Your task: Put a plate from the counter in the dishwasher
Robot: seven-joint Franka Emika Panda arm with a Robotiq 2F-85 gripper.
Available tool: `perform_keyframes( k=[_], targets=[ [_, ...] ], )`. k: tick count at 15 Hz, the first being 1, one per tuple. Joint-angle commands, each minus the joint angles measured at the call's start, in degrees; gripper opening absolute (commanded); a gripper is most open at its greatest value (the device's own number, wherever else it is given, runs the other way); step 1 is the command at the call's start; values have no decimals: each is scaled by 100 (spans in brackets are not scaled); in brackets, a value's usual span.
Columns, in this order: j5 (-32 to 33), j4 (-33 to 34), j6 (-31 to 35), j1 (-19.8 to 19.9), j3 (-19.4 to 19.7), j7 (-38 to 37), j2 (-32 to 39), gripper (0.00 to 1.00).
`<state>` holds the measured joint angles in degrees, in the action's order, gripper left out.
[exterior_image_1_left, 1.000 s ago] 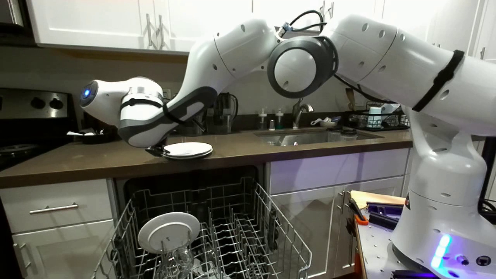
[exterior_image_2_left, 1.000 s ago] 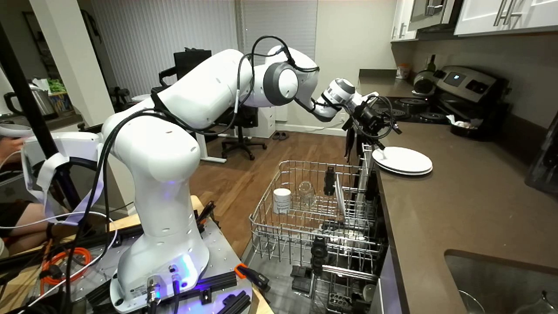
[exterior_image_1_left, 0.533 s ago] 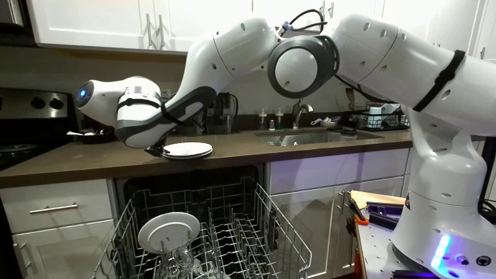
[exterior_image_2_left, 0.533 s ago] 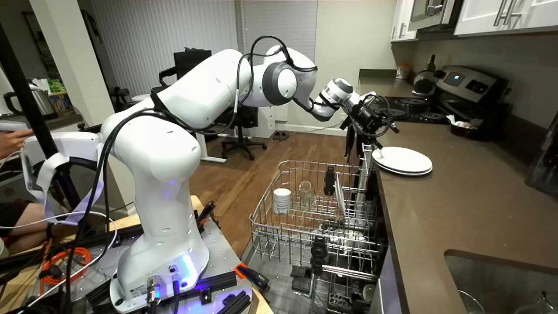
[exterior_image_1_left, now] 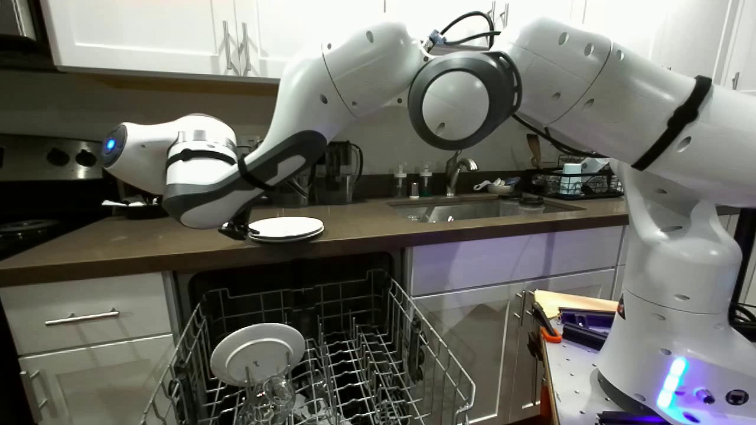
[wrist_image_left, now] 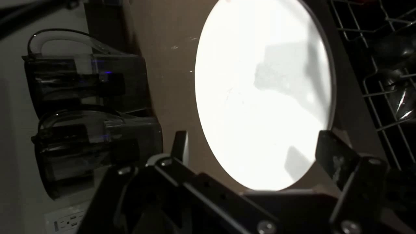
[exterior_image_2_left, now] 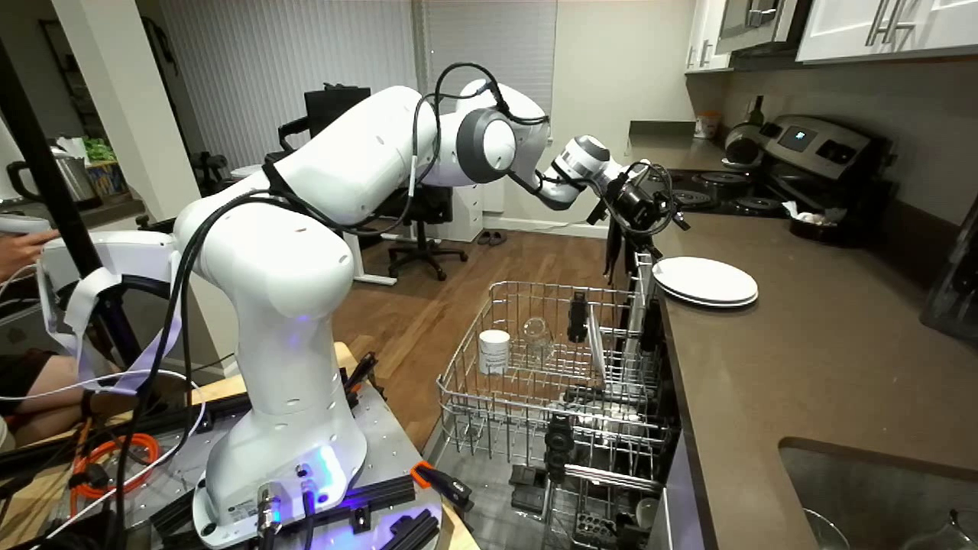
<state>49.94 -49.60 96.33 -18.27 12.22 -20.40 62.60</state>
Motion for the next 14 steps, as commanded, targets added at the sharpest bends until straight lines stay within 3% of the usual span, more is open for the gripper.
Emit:
perform_keyframes(
  k=[1, 14],
  targets=[
    [-39, 60, -113, 4, -7, 48, -11, 100],
    [-290, 71, -17, 104, -127, -33, -47, 100]
  ],
)
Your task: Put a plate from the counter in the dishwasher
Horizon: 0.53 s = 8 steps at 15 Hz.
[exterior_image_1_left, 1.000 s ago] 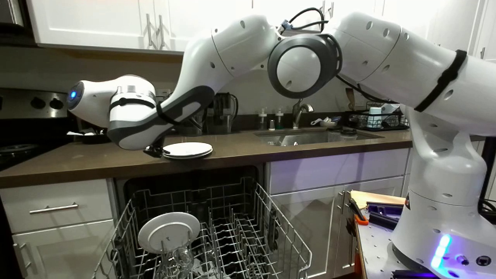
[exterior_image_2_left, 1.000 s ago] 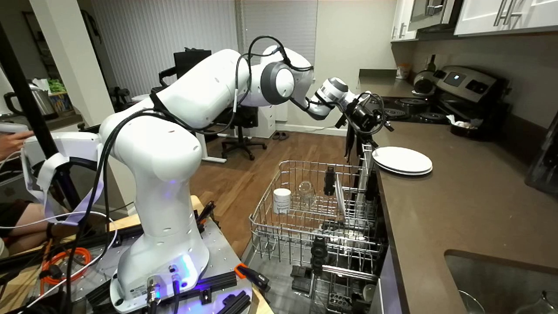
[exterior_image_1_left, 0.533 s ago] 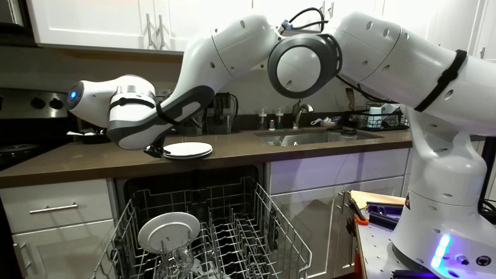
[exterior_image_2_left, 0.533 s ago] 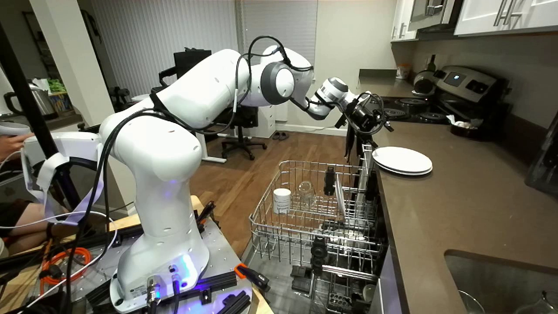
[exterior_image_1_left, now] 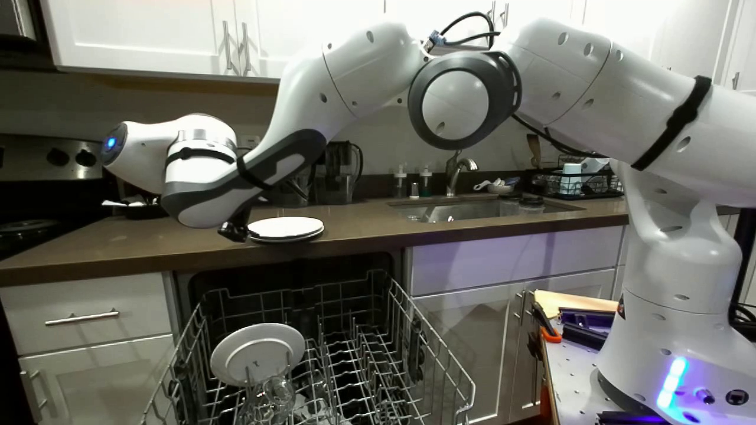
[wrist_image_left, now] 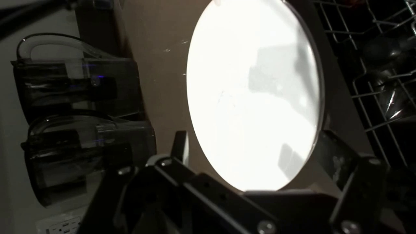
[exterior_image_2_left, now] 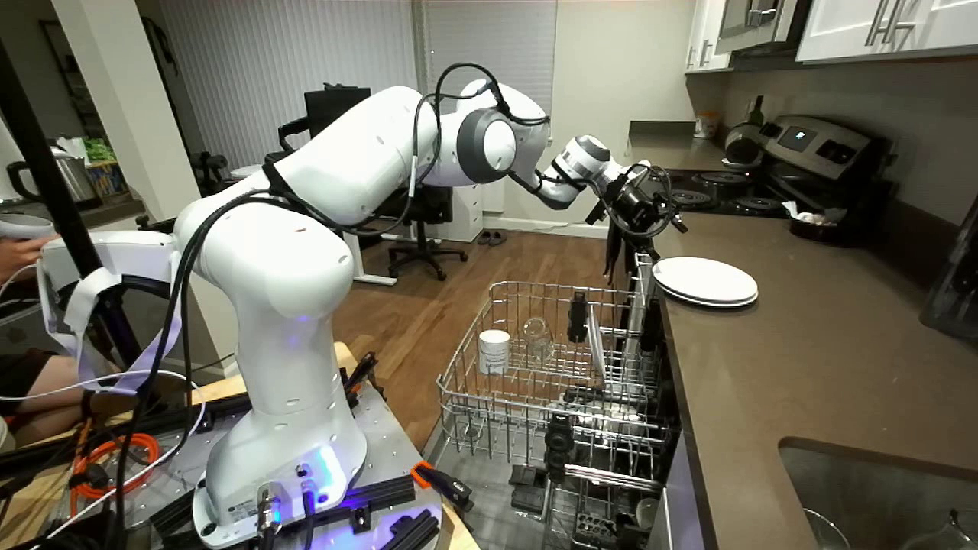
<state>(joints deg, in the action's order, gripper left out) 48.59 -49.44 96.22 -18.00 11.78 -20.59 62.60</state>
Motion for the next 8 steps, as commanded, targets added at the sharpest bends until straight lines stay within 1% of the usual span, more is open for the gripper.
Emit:
perform_keyframes(
  k=[1, 2, 4, 5, 7, 8],
  targets=[
    [-163, 43, 11, 81, -80, -14, -48, 98],
    [-188, 21, 34, 94, -83, -25, -57, 86],
    [-264, -14, 100, 132, -97, -69, -88, 75],
    [-288, -26, 150, 153, -105, -100, -98, 74],
    [-290, -44, 249, 179, -106, -154, -103, 77],
    [-303, -46, 284, 196, -114, -173, -106, 83]
  ],
)
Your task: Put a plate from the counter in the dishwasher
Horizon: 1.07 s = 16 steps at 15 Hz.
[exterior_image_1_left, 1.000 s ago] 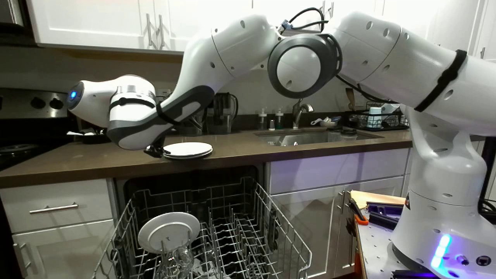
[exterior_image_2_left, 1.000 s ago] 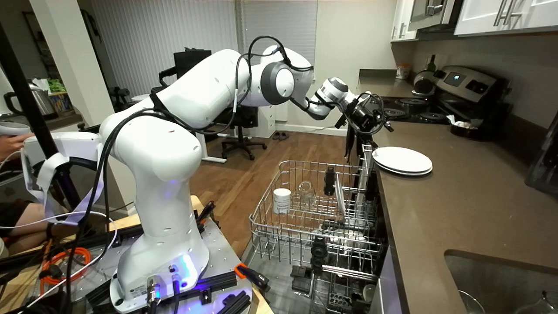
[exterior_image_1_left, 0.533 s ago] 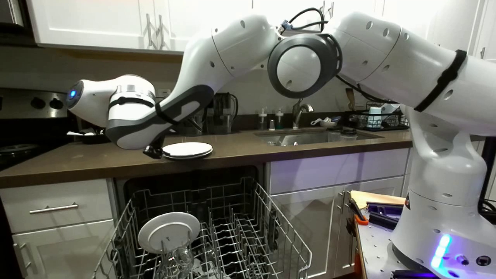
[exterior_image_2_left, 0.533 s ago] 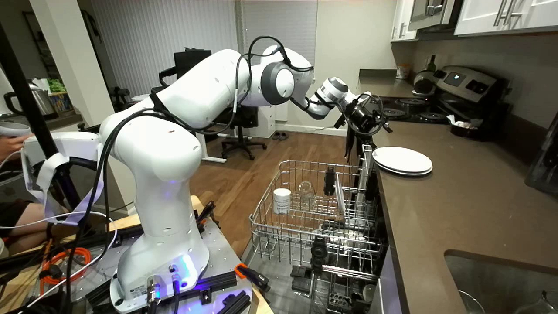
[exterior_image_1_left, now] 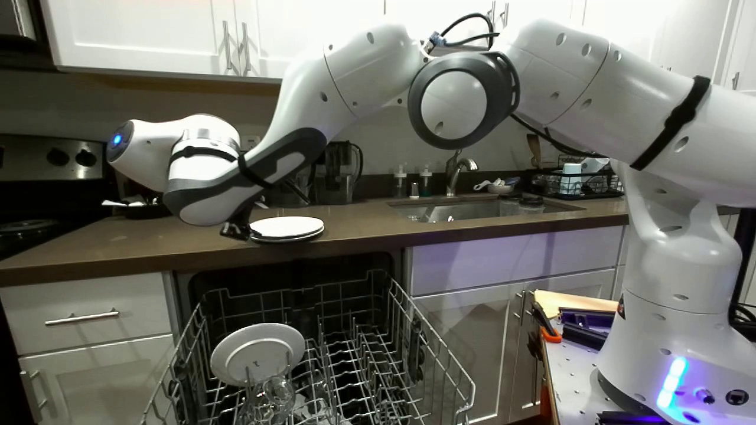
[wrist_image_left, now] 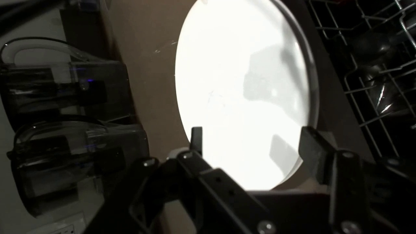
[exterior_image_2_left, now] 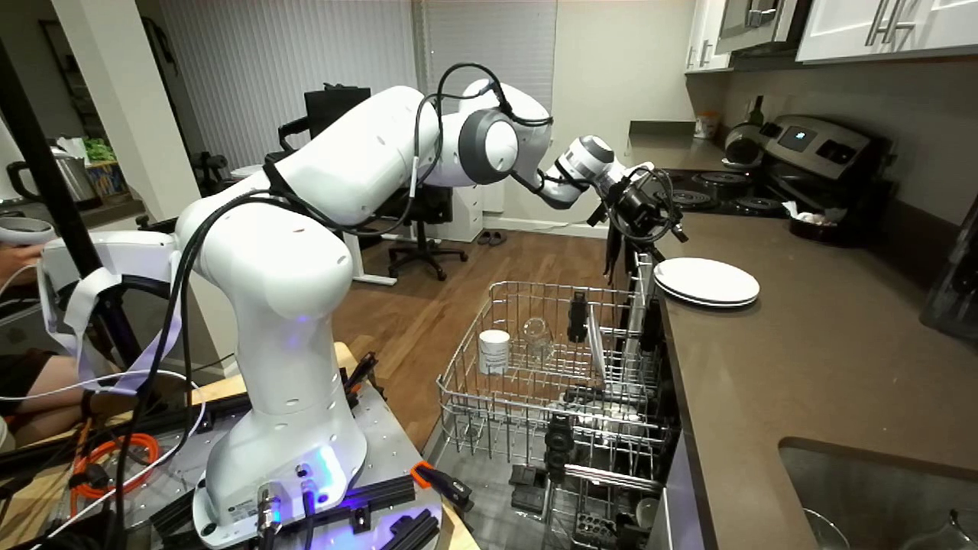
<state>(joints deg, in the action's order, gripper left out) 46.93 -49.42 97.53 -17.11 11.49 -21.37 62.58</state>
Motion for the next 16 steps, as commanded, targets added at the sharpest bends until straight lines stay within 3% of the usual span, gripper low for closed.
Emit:
perform_keyframes(
  k=[1, 5, 7, 8, 10, 16],
  targets=[
    [-144, -47, 182, 118, -92, -112, -105, 83],
    [-147, -60, 297, 154, -103, -140, -116, 88],
    [-150, -81, 330, 167, -105, -149, -120, 77],
    [-160, -91, 347, 176, -114, -160, -126, 78],
    [-189, -103, 382, 195, -134, -173, -131, 68],
    [-393, -149, 581, 278, -175, -279, -175, 70]
  ],
)
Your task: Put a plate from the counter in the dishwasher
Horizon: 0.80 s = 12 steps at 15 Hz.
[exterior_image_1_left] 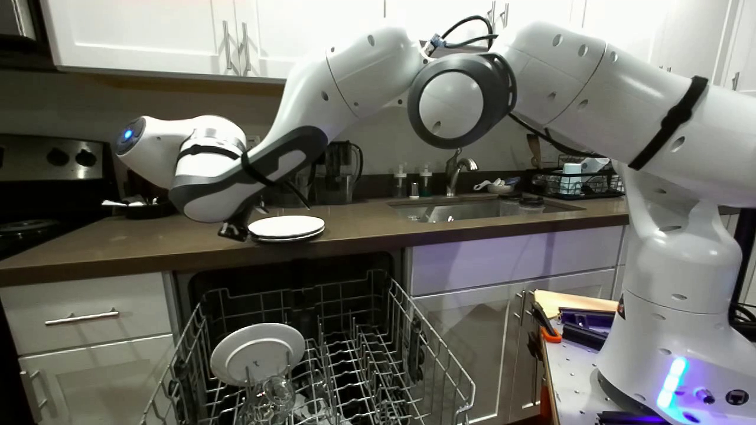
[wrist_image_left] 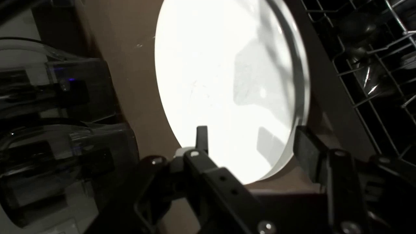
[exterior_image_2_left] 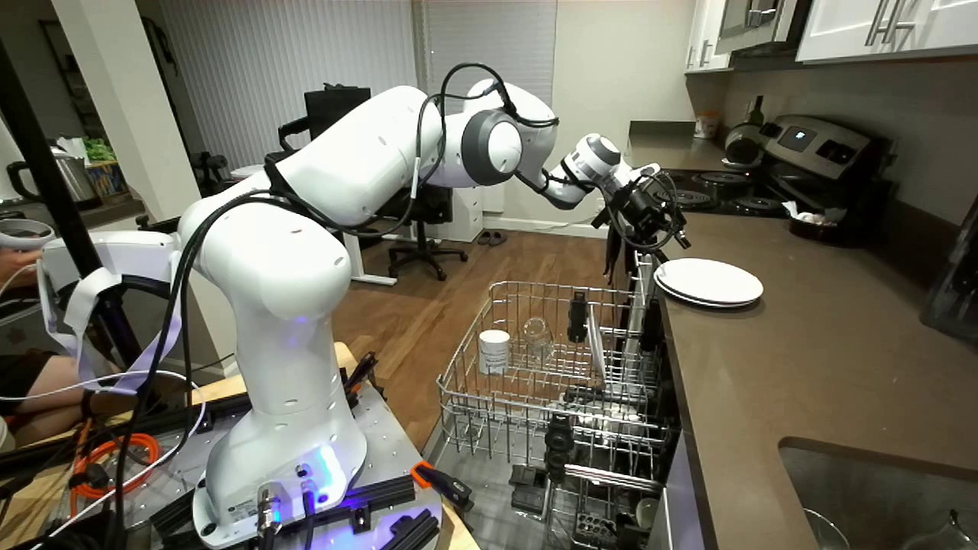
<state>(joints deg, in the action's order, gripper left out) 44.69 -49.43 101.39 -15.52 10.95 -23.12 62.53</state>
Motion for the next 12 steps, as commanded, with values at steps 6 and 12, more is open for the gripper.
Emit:
perform_keyframes(
  k=[6, 12],
  targets=[
    [-364, -203, 474, 216, -170, -130, -219, 33],
    [-428, -228, 552, 248, -210, -153, -222, 27]
  ],
)
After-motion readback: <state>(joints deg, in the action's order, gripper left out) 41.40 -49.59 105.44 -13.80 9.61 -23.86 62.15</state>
